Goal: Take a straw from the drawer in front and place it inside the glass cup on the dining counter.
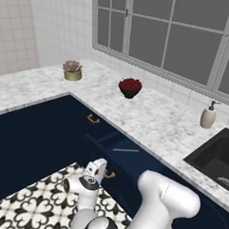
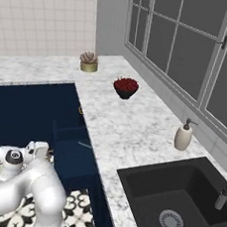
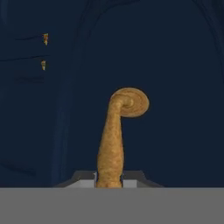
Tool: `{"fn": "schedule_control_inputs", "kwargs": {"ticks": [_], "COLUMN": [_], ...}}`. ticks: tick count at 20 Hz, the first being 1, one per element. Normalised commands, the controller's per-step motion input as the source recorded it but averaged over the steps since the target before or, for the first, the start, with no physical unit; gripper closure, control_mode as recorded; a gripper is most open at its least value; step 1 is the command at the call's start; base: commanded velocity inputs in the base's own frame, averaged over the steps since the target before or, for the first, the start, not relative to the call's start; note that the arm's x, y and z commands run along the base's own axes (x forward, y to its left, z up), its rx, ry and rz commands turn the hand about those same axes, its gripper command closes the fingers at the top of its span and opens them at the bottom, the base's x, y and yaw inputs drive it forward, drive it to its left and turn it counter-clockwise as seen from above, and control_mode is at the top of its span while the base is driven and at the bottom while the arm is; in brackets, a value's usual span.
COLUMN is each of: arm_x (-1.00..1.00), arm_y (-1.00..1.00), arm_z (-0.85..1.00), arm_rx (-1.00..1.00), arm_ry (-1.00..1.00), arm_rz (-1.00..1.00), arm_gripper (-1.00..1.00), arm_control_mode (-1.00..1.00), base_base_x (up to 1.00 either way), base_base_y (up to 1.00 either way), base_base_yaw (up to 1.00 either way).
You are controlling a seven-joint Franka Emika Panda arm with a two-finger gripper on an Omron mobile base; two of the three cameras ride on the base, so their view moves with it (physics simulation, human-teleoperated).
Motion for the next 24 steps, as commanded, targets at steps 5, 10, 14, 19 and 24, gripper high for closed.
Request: {"fn": "schedule_control_inputs", "kwargs": {"ticks": [5, 10, 14, 19, 24], "arm_x": [-0.47, -0.34, -0.28, -0.13, -0.01], "arm_y": [1.00, 0.88, 0.24, -0.19, -0.78], "arm_z": [0.00, 0.07, 0.56, 0.94, 0.99], "arm_rx": [0.00, 0.03, 0.28, 0.53, 0.57], "arm_ry": [0.14, 0.15, 0.18, 0.21, 0.08], "arm_rz": [0.05, 0.06, 0.09, 0.06, 0.00], "arm_gripper": [-1.00, -1.00, -1.00, -1.00, -1.00], "arm_control_mode": [-1.00, -1.00, -1.00, -1.00, -1.00], "base_base_x": [0.00, 0.00, 0.00, 0.00, 0.00], "base_base_y": [0.00, 0.00, 0.00, 0.00, 0.00], "base_base_yaw": [0.00, 0.00, 0.00, 0.00, 0.00]}}
